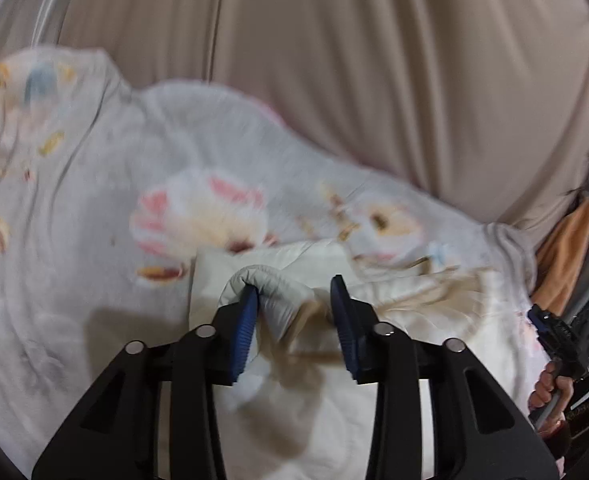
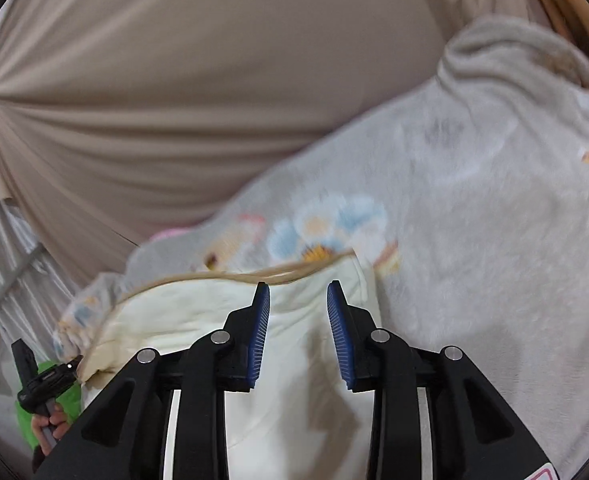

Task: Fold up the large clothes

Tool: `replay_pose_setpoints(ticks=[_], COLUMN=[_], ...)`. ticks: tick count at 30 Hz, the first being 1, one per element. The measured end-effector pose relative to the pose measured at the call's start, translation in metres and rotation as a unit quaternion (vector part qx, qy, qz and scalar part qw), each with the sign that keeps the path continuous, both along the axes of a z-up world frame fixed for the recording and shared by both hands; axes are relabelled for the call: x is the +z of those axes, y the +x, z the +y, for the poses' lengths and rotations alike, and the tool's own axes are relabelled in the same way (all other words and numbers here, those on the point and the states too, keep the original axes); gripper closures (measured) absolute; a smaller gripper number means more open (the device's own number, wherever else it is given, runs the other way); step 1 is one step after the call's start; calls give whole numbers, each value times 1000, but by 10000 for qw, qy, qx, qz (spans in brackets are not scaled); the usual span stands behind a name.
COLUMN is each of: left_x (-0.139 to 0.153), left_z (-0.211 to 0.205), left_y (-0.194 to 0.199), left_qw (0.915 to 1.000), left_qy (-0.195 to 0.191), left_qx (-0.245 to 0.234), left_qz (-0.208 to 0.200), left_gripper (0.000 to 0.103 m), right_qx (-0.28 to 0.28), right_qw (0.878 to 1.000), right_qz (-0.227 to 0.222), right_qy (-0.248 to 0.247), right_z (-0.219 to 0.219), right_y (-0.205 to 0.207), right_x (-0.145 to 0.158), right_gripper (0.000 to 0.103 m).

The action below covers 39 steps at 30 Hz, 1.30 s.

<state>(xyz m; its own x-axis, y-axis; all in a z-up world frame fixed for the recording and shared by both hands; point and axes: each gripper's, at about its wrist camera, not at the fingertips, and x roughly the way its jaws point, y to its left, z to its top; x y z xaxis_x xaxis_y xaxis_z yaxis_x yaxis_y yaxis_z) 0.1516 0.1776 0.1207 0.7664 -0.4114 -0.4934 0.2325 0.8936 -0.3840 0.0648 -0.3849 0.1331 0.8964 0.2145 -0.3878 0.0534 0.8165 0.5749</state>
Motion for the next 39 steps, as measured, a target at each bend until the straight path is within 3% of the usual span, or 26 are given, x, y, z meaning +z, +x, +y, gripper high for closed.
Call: replay_pose_setpoints(ticks=[1, 4, 7, 11, 15, 19, 25, 31, 33, 34, 37, 39], left_x=[14, 53, 59, 16, -43, -74, -87, -88, -79, -71, -38, -20], left_z=[-1, -29, -82, -151, -157, -110, -84, -50, -41, -37, -36, -42], left_y=[-11, -37, -31, 22, 79, 95, 70, 66, 64, 64, 67, 78], left_qw=[9997, 9945, 9894, 9865, 9812, 9889, 9863, 9911, 9911, 9918, 9937, 9945], left_qy=[41, 316, 745, 1394, 1899, 1284, 1601, 1191, 1113, 1043, 936, 875], left_qx=[81, 12, -317, -713, -266, -142, -15, 219, 350, 353, 454, 498], left_qz=[-221, -998, -1203, -489, 232, 734, 399, 557, 646, 654, 410, 273], left_gripper=[49, 41, 35, 35, 36, 38, 40, 41, 46, 46, 43, 40], right_qx=[105, 727, 1491, 1953, 1621, 1051, 393, 5, -391, -389, 367, 1117], right_qw=[9998, 9949, 9814, 9625, 9537, 9629, 9735, 9789, 9726, 9710, 9754, 9715], right_qz=[-98, -260, -157, 219, 678, 1114, 1402, 1638, 1663, 1524, 966, 712], right_qy=[-132, -654, -1198, -1868, -2442, -2221, -1762, -1223, -1574, -1798, -1947, -1964], right_z=[10, 63, 135, 202, 200, 144, 65, 30, 36, 46, 96, 147], right_y=[-4, 0, 24, 67, 102, 110, 83, 69, 63, 62, 82, 113], right_x=[11, 36, 39, 18, -9, -39, -73, -78, -58, -44, 1, 23], right_gripper=[72, 73, 75, 80, 82, 84, 100, 103, 103, 93, 92, 92])
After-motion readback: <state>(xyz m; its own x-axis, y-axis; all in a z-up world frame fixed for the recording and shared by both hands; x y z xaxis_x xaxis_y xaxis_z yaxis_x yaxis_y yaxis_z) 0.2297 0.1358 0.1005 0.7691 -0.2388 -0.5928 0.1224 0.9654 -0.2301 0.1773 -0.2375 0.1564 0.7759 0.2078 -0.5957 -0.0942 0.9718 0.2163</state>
